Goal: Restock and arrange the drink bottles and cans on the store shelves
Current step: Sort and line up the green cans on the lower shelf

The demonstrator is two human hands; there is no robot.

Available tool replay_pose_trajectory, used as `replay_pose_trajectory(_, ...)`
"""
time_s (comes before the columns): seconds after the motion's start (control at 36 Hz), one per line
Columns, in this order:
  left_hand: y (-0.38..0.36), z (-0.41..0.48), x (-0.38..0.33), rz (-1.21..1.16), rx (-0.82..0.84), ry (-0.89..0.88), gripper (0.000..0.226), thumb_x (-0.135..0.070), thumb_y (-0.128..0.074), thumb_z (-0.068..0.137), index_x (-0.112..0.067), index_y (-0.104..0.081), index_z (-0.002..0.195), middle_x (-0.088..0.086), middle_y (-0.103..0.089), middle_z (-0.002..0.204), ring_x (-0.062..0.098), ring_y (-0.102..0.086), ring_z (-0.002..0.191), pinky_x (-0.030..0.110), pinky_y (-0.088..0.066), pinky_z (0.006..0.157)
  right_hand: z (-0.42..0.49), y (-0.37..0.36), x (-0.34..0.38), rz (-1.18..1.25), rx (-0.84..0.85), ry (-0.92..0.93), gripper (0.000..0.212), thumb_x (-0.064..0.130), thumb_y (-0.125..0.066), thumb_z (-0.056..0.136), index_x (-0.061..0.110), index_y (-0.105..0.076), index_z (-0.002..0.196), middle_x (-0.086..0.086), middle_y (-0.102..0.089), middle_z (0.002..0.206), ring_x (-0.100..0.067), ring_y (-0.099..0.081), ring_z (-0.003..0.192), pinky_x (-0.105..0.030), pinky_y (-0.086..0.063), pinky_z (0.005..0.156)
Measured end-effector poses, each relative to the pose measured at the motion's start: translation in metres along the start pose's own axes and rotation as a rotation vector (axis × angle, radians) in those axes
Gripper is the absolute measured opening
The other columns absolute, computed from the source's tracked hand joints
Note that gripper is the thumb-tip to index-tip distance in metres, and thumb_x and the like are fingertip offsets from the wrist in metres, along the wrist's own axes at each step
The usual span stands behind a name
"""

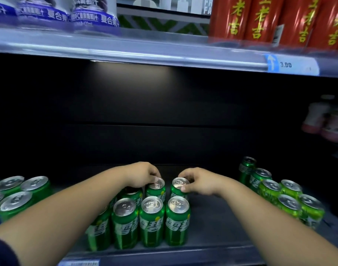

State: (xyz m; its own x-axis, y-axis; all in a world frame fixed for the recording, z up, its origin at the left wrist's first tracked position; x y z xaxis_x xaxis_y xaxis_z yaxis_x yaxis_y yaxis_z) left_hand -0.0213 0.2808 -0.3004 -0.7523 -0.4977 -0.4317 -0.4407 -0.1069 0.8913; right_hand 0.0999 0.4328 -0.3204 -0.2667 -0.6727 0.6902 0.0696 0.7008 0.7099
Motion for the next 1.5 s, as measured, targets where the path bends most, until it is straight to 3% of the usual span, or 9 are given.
replay_pose_trajectory(0.25, -0.003, 0.007, -0.001, 0.040, 0.026, -0.017, 0.021, -0.021, -0.053, 0.099, -0.030, -0.072, 0.093, -0.014, -0.067, 0.082, 0.000, -0.058, 0.068, 0.019, -0.045, 0.062, 0.003, -0.016, 0.009, 0.035, 0.093, 0.028, 0.034, 0.020, -0.073, 0.089, 0.025, -0.065, 0.122, -0.001, -0.071, 0.117, -0.011, -0.064, 0.097, -0.031, -0.052, 0.081)
replay_pose_trajectory(0.36, -0.004, 0.007, -0.004, 0.052, 0.042, -0.034, 0.023, -0.021, -0.055, 0.097, -0.034, -0.070, 0.085, -0.008, -0.073, 0.088, 0.006, -0.063, 0.074, 0.024, -0.052, 0.070, 0.002, -0.019, 0.009, 0.067, 0.108, 0.030, 0.033, 0.013, -0.070, 0.091, 0.025, -0.065, 0.122, 0.009, -0.069, 0.108, -0.004, -0.061, 0.092, -0.024, -0.048, 0.078)
replay_pose_trajectory(0.78, -0.006, 0.005, -0.004, 0.046, 0.073, 0.016, 0.019, -0.025, -0.054, 0.098, -0.030, -0.072, 0.093, -0.008, -0.073, 0.093, 0.017, -0.070, 0.091, 0.034, -0.057, 0.082, 0.004, -0.017, 0.006, 0.066, 0.100, 0.007, 0.025, 0.023, -0.074, 0.089, 0.025, -0.067, 0.114, 0.005, -0.070, 0.102, -0.012, -0.062, 0.090, -0.035, -0.051, 0.079)
replay_pose_trajectory(0.89, -0.006, 0.005, -0.005, 0.032, 0.074, 0.022, 0.020, -0.022, -0.055, 0.097, -0.028, -0.073, 0.093, -0.009, -0.073, 0.091, 0.010, -0.067, 0.084, 0.027, -0.054, 0.075, 0.002, -0.016, 0.007, 0.049, 0.100, 0.015, 0.025, 0.032, -0.075, 0.089, 0.027, -0.068, 0.113, 0.008, -0.069, 0.096, -0.009, -0.060, 0.085, -0.033, -0.050, 0.077)
replay_pose_trajectory(1.03, -0.006, 0.007, -0.008, 0.016, 0.091, 0.066, 0.020, -0.020, -0.056, 0.092, -0.029, -0.071, 0.083, -0.010, -0.071, 0.085, 0.008, -0.064, 0.078, 0.024, -0.052, 0.070, -0.008, -0.017, 0.003, 0.098, 0.183, -0.007, 0.037, 0.019, -0.067, 0.096, 0.024, -0.061, 0.133, 0.017, -0.067, 0.097, 0.008, -0.059, 0.078, -0.018, -0.046, 0.074)
replay_pose_trajectory(1.08, -0.005, 0.007, -0.010, 0.028, 0.088, 0.075, 0.017, -0.026, -0.058, 0.092, -0.029, -0.071, 0.082, -0.008, -0.072, 0.086, 0.011, -0.066, 0.080, 0.028, -0.056, 0.072, -0.014, -0.014, -0.001, 0.088, 0.193, -0.008, 0.057, 0.020, -0.069, 0.095, 0.021, -0.048, 0.148, 0.011, -0.065, 0.126, 0.006, -0.060, 0.104, -0.020, -0.047, 0.092)
replay_pose_trajectory(1.17, -0.001, 0.008, -0.024, 0.043, 0.032, 0.039, 0.012, -0.038, -0.062, 0.090, -0.031, -0.071, 0.086, -0.006, -0.071, 0.087, 0.015, -0.068, 0.082, 0.033, -0.060, 0.068, -0.024, 0.002, -0.006, 0.005, 0.115, 0.011, 0.076, 0.030, -0.077, 0.089, 0.025, -0.038, 0.154, -0.005, -0.046, 0.154, -0.015, -0.049, 0.135, -0.035, -0.040, 0.114)
replay_pose_trajectory(1.33, 0.001, 0.025, -0.090, 0.122, -0.055, -0.161, 0.023, -0.035, -0.069, 0.090, -0.030, -0.068, 0.112, -0.018, -0.063, 0.094, 0.001, -0.059, 0.086, 0.012, -0.042, 0.073, -0.067, 0.058, -0.035, 0.055, -0.070, 0.053, 0.068, 0.025, -0.080, 0.086, 0.024, -0.049, 0.146, -0.004, -0.049, 0.151, -0.017, -0.053, 0.132, -0.037, -0.049, 0.106)
replay_pose_trajectory(1.5, -0.016, 0.055, -0.172, 0.174, -0.078, -0.322, 0.039, -0.030, -0.075, 0.084, -0.027, -0.064, 0.122, -0.010, -0.066, 0.111, 0.009, -0.062, 0.100, 0.022, -0.048, 0.088, -0.138, 0.130, -0.083, 0.030, -0.362, -0.002, 0.055, 0.022, -0.081, 0.084, 0.021, -0.060, 0.135, 0.009, -0.061, 0.129, -0.013, -0.059, 0.123, -0.034, -0.049, 0.106)
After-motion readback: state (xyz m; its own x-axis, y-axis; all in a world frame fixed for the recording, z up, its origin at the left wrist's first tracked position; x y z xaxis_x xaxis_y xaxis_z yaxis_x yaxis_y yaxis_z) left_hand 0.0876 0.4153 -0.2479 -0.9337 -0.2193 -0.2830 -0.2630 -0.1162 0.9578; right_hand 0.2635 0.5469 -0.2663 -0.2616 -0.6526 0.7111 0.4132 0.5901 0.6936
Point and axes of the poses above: each hand's wrist, its own z-axis towards the middle knuckle, its own y-axis out of the back of the hand, x = y × z, the point moved 7 cm from there along z, towards the middle knuckle
